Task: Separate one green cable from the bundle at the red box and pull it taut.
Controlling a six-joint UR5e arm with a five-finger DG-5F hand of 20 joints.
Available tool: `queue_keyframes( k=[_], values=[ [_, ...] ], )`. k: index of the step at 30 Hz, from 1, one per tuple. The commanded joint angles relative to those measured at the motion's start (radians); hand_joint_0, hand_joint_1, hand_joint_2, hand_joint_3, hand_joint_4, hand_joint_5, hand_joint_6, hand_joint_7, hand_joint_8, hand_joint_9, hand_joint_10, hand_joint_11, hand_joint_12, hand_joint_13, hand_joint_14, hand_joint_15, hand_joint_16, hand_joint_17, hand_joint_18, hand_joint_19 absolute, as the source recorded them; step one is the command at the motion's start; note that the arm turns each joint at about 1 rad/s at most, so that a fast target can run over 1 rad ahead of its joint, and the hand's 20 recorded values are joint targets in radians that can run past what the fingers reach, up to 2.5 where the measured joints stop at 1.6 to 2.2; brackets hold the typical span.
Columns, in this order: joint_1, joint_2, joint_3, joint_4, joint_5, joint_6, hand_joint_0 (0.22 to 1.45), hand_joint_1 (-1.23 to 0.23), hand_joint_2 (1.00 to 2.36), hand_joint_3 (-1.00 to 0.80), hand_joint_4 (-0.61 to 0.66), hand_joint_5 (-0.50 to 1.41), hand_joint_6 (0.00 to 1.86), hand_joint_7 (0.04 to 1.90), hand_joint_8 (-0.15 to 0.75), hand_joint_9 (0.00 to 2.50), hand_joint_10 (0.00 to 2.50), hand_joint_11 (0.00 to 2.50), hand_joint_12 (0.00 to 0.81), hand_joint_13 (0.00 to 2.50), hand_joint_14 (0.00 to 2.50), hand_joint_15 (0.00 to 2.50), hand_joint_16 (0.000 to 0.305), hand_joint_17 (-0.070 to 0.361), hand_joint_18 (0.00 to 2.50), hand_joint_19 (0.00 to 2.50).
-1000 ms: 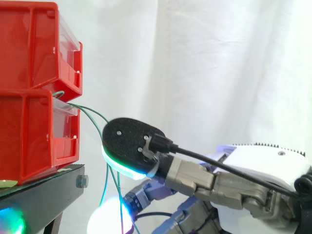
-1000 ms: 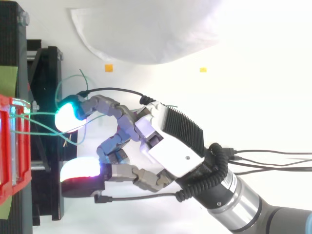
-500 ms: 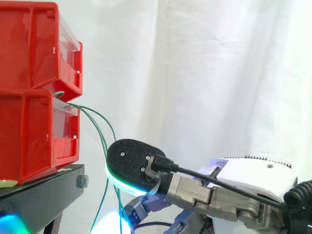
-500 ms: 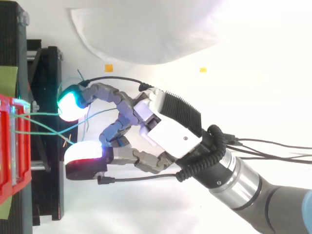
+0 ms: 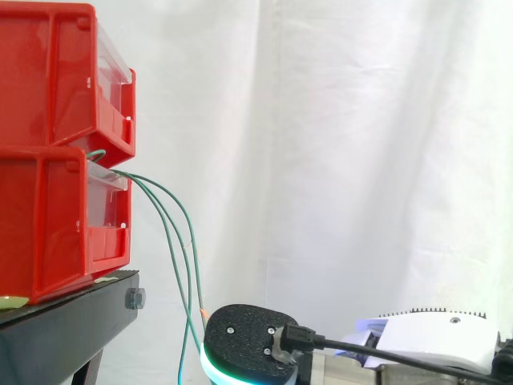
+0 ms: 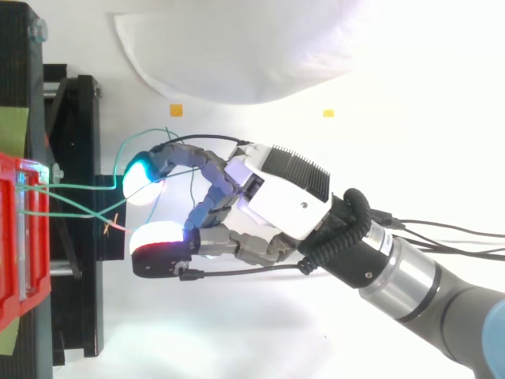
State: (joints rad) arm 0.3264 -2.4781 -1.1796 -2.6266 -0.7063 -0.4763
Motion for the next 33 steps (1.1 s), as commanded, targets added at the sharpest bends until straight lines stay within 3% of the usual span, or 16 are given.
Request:
queue_keyframes(
  k=[1,5,8,14,15,18,19,23,28,29,33],
  values=[
    [-0.001,0.022,0.000,-0.193,-0.005,0.048,0.42,-0.37,1.00,-0.50,0.32,-0.14,0.50,0.86,0.367,1.43,0.02,1.42,0.440,1.50,0.01,1.51,0.069,0.156,1.12,1.02],
    [-0.017,0.051,-0.002,-0.273,-0.041,0.050,0.42,-0.37,1.00,-0.50,0.32,-0.14,0.50,0.86,0.365,1.43,0.02,1.43,0.439,1.50,0.02,1.52,0.069,0.155,1.12,1.03],
    [-0.030,0.068,-0.029,-0.297,-0.071,0.036,0.42,-0.37,1.00,-0.50,0.31,-0.14,0.50,0.86,0.366,1.43,0.02,1.42,0.439,1.50,0.01,1.51,0.069,0.156,1.12,1.02],
    [-0.044,0.122,-0.061,-0.276,-0.097,-0.074,0.42,-0.37,1.00,-0.50,0.31,-0.14,0.50,0.86,0.366,1.43,0.02,1.43,0.440,1.50,0.01,1.52,0.069,0.155,1.12,1.03],
    [-0.055,0.139,-0.063,-0.274,-0.127,-0.133,0.42,-0.37,1.00,-0.50,0.32,-0.14,0.50,0.86,0.365,1.43,0.02,1.42,0.437,1.50,0.01,1.51,0.069,0.155,1.12,1.02],
    [-0.073,0.151,-0.061,-0.267,-0.193,-0.219,0.42,-0.37,1.00,-0.50,0.32,-0.14,0.50,0.86,0.359,1.44,0.02,1.42,0.436,1.50,0.01,1.52,0.069,0.156,1.12,1.02],
    [-0.083,0.153,-0.061,-0.248,-0.236,-0.266,0.42,-0.37,1.00,-0.50,0.32,-0.14,0.50,0.86,0.360,1.44,0.02,1.41,0.436,1.50,0.01,1.52,0.069,0.156,1.12,1.03],
    [-0.093,0.151,-0.054,-0.211,-0.274,-0.318,0.42,-0.37,1.00,-0.50,0.31,-0.14,0.50,0.86,0.365,1.44,0.02,1.43,0.430,1.50,0.01,1.51,0.069,0.155,1.12,1.02],
    [-0.116,0.151,0.020,-0.056,-0.340,-0.452,0.42,-0.36,1.00,-0.50,0.32,-0.14,0.50,0.86,0.366,1.43,0.02,1.42,0.435,1.50,0.02,1.52,0.069,0.155,1.12,1.02],
    [-0.118,0.151,0.038,-0.015,-0.375,-0.527,0.42,-0.36,1.00,-0.50,0.32,-0.14,0.50,0.86,0.361,1.43,0.02,1.43,0.435,1.50,0.02,1.51,0.069,0.155,1.12,1.02],
    [-0.118,0.151,0.041,0.039,-0.430,-0.673,0.42,-0.37,1.00,-0.50,0.31,-0.14,0.50,0.85,0.361,1.43,0.02,1.42,0.429,1.50,0.02,1.52,0.069,0.155,1.12,1.02]
  ],
)
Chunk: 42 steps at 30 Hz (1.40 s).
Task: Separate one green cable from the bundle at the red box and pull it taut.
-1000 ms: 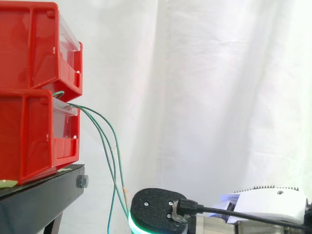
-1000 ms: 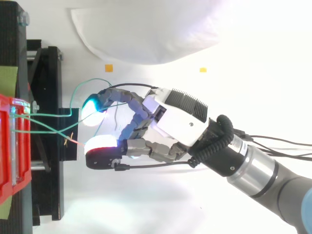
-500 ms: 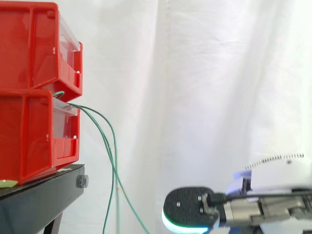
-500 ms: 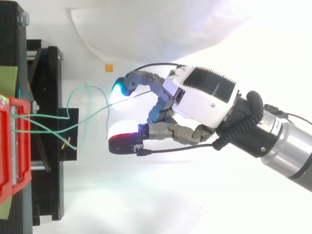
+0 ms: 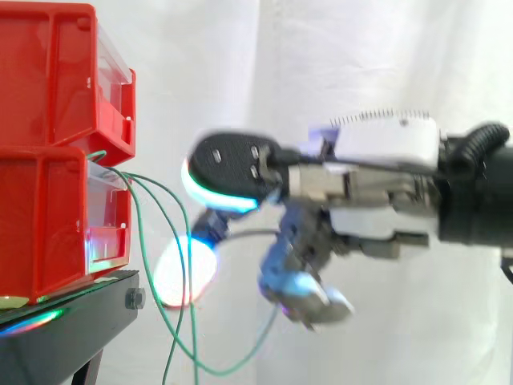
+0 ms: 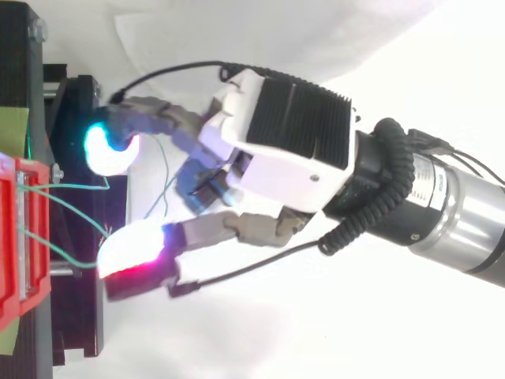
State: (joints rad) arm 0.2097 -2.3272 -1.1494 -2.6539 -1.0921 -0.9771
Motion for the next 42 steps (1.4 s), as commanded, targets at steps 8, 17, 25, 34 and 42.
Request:
queue_keyframes(
  k=[8,17,25,34,42],
  values=[
    [-0.004,0.000,0.017,0.095,-0.061,-0.196,0.42,-0.36,1.00,-0.50,0.32,-0.14,0.50,0.86,0.367,1.43,0.02,1.43,0.433,1.49,0.01,1.52,0.069,0.155,1.12,1.03],
    [0.023,-0.098,0.036,0.331,0.146,-0.080,0.42,-0.36,1.00,-0.50,0.31,-0.14,0.50,0.86,0.360,1.43,0.02,1.43,0.433,1.49,0.01,1.52,0.069,0.155,1.12,1.02],
    [0.060,-0.192,0.100,0.379,0.242,0.003,0.42,-0.36,1.00,-0.50,0.31,-0.14,0.50,0.86,0.361,1.43,0.02,1.43,0.435,1.50,0.01,1.51,0.069,0.155,1.12,1.02],
    [0.103,-0.190,0.100,0.384,0.475,0.132,0.42,-0.36,1.00,-0.50,0.32,-0.14,0.50,0.86,0.362,1.43,0.02,1.42,0.429,1.49,0.01,1.52,0.069,0.154,1.12,1.02],
    [0.149,-0.190,0.102,0.384,0.653,0.210,0.42,-0.36,1.00,-0.50,0.32,-0.14,0.50,0.86,0.361,1.44,0.02,1.43,0.433,1.49,0.01,1.52,0.069,0.155,1.12,1.02]
  ],
)
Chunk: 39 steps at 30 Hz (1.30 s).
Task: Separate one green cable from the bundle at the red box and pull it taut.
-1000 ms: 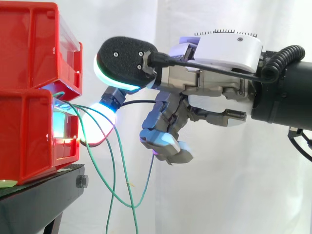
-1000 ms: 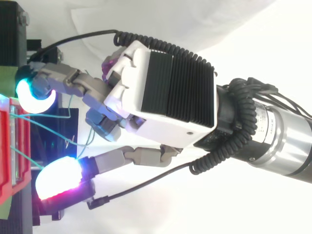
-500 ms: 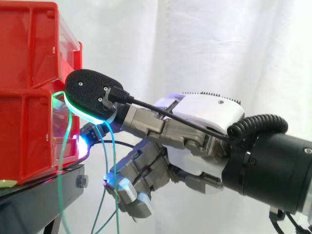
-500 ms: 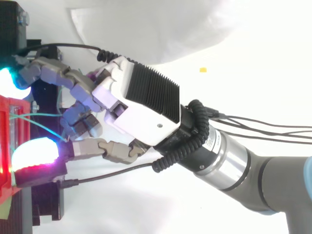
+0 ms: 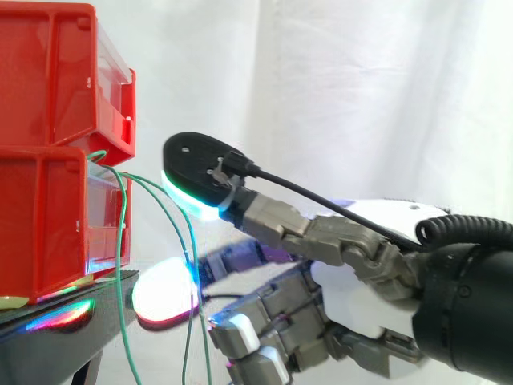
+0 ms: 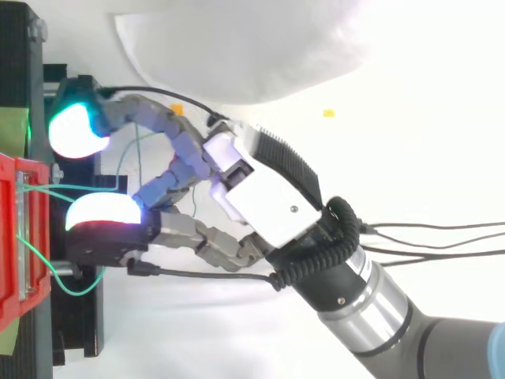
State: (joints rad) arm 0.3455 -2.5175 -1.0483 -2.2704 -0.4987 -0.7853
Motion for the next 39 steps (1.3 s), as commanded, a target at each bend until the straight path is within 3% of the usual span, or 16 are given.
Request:
queue_keyframes(
  k=[1,4,9,19,21,25,27,39],
  values=[
    [0.020,0.000,-0.001,0.000,0.075,0.023,0.42,-0.36,1.00,-0.50,0.32,-0.14,0.50,0.86,0.361,1.44,0.02,1.43,0.430,1.50,0.01,1.51,0.069,0.155,1.12,1.02],
    [0.033,0.000,-0.001,-0.006,0.127,0.057,0.42,-0.36,1.00,-0.50,0.32,-0.14,0.50,0.86,0.361,1.44,0.02,1.43,0.434,1.50,0.01,1.51,0.069,0.155,1.12,1.02],
    [0.052,0.000,-0.004,-0.020,0.172,0.077,0.42,-0.36,1.00,-0.50,0.31,-0.14,0.50,0.86,0.362,1.43,0.02,1.43,0.430,1.49,0.02,1.52,0.069,0.155,1.12,1.02],
    [0.059,0.000,0.002,-0.021,0.201,0.075,0.42,-0.36,1.00,-0.50,0.32,-0.14,0.50,0.86,0.359,1.43,0.02,1.42,0.430,1.49,0.01,1.52,0.069,0.155,1.12,1.02],
    [0.059,0.000,0.002,-0.035,0.189,0.063,0.42,-0.36,1.00,-0.50,0.31,-0.14,0.50,0.86,0.360,1.43,0.02,1.43,0.430,1.49,0.01,1.52,0.069,0.155,1.12,1.02],
    [0.050,0.000,0.019,-0.046,0.120,0.031,0.42,-0.36,1.00,-0.50,0.32,-0.14,0.50,0.86,0.362,1.43,0.02,1.42,0.435,1.49,0.02,1.52,0.069,0.155,1.12,1.02],
    [0.050,0.000,0.027,-0.041,0.106,0.014,0.42,-0.36,1.00,-0.50,0.32,-0.14,0.50,0.86,0.355,1.43,0.02,1.42,0.430,1.50,0.01,1.52,0.069,0.154,1.12,1.02],
    [0.056,0.000,0.071,-0.029,0.111,-0.063,0.42,-0.36,1.00,-0.50,0.31,-0.14,0.50,0.86,0.360,1.43,0.02,1.41,0.434,1.49,0.01,1.52,0.069,0.154,1.12,1.02]
  ],
)
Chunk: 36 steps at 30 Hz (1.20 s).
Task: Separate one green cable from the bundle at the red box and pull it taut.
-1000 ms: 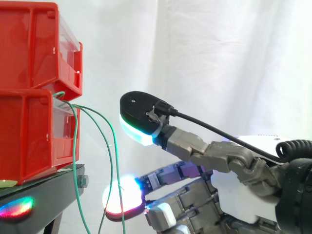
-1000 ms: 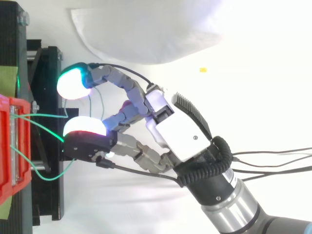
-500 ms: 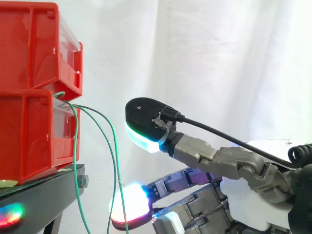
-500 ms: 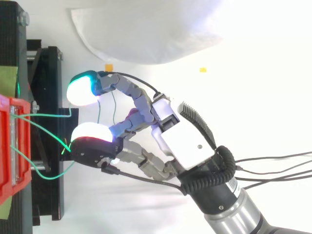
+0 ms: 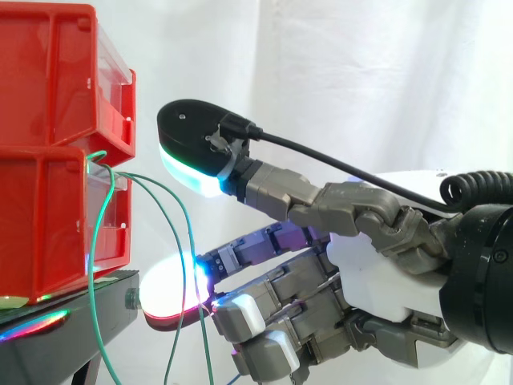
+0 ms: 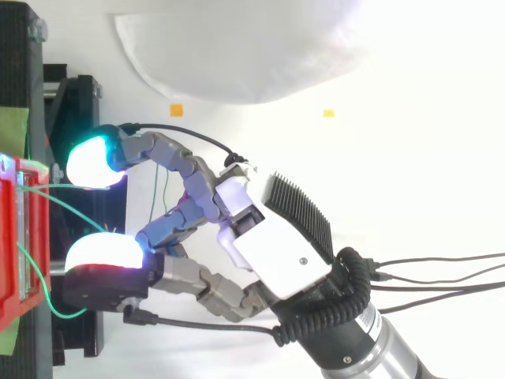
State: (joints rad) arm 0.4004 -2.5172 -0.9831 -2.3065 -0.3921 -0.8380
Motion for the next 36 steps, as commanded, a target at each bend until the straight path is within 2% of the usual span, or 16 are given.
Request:
queue_keyframes(
  k=[1,2,4,7,13,16,19,23,25,27,28,29,30,33,34,36],
  values=[
    [0.003,0.000,0.004,0.010,0.007,-0.012,0.42,-0.36,1.00,-0.50,0.32,-0.14,0.50,0.86,0.361,1.43,0.02,1.42,0.435,1.49,0.02,1.52,0.069,0.155,1.12,1.02],
    [0.006,0.000,0.006,0.016,0.025,-0.012,0.42,-0.36,1.00,-0.50,0.31,-0.14,0.50,0.86,0.360,1.43,0.02,1.43,0.434,1.49,0.01,1.52,0.069,0.154,1.12,1.02],
    [0.015,0.000,0.030,0.028,0.098,-0.021,0.42,-0.36,1.00,-0.50,0.32,-0.14,0.50,0.86,0.362,1.43,0.02,1.41,0.434,1.49,0.01,1.52,0.069,0.154,1.12,1.02],
    [0.023,0.000,0.064,0.021,0.153,-0.032,0.42,-0.36,1.00,-0.50,0.31,-0.14,0.50,0.86,0.355,1.43,0.02,1.42,0.433,1.49,0.01,1.52,0.068,0.154,1.12,1.02],
    [0.044,0.000,0.069,0.042,0.208,-0.043,0.42,-0.36,1.00,-0.50,0.32,-0.14,0.50,0.86,0.356,1.43,0.02,1.41,0.434,1.49,0.01,1.52,0.068,0.154,1.12,1.02],
    [0.061,0.000,0.069,0.102,0.286,-0.092,0.42,-0.37,1.00,-0.50,0.31,-0.14,0.50,0.86,0.361,1.43,0.02,1.42,0.433,1.49,0.01,1.52,0.068,0.154,1.12,1.02],
    [0.066,0.000,0.069,0.148,0.317,-0.133,0.42,-0.37,1.00,-0.50,0.31,-0.14,0.50,0.86,0.355,1.43,0.02,1.42,0.434,1.49,0.02,1.52,0.068,0.154,1.12,1.03],
    [0.066,0.000,0.058,0.223,0.317,-0.214,0.42,-0.36,1.00,-0.50,0.32,-0.14,0.50,0.86,0.359,1.43,0.02,1.43,0.433,1.49,0.02,1.52,0.068,0.154,1.12,1.03],
    [0.068,0.000,0.050,0.233,0.291,-0.263,0.42,-0.36,1.00,-0.50,0.31,-0.14,0.50,0.86,0.360,1.43,0.02,1.42,0.429,1.49,0.02,1.52,0.068,0.153,1.12,1.02],
    [0.064,0.000,0.037,0.225,0.200,-0.293,0.42,-0.36,1.00,-0.50,0.31,-0.14,0.50,0.86,0.361,1.43,0.02,1.42,0.432,1.49,0.01,1.52,0.068,0.153,1.12,1.02],
    [0.063,0.000,0.026,0.223,0.122,-0.303,0.42,-0.36,1.00,-0.50,0.31,-0.14,0.50,0.86,0.352,1.43,0.02,1.42,0.429,1.49,0.02,1.52,0.068,0.153,1.12,1.03],
    [0.060,0.000,0.021,0.223,0.084,-0.309,0.42,-0.36,1.00,-0.50,0.31,-0.14,0.50,0.86,0.359,1.43,0.02,1.43,0.429,1.49,0.01,1.52,0.068,0.153,1.11,1.02],
    [0.057,0.000,0.012,0.229,-0.040,-0.349,0.42,-0.36,1.00,-0.50,0.31,-0.14,0.50,0.86,0.360,1.43,0.02,1.42,0.436,1.49,0.01,1.52,0.068,0.153,1.11,1.02],
    [0.054,0.000,0.009,0.231,-0.154,-0.406,0.42,-0.36,1.00,-0.50,0.32,-0.14,0.50,0.86,0.353,1.43,0.02,1.41,0.433,1.49,0.01,1.52,0.068,0.153,1.12,1.03],
    [0.052,0.000,0.004,0.225,-0.180,-0.420,0.42,-0.36,1.00,-0.50,0.32,-0.14,0.50,0.86,0.360,1.43,0.02,1.43,0.433,1.49,0.01,1.52,0.068,0.153,1.12,1.03],
    [0.052,0.000,0.001,0.223,-0.194,-0.421,0.42,-0.36,1.00,-0.50,0.31,-0.14,0.50,0.86,0.359,1.43,0.02,1.42,0.432,1.49,0.01,1.52,0.068,0.153,1.12,1.02]
  ],
)
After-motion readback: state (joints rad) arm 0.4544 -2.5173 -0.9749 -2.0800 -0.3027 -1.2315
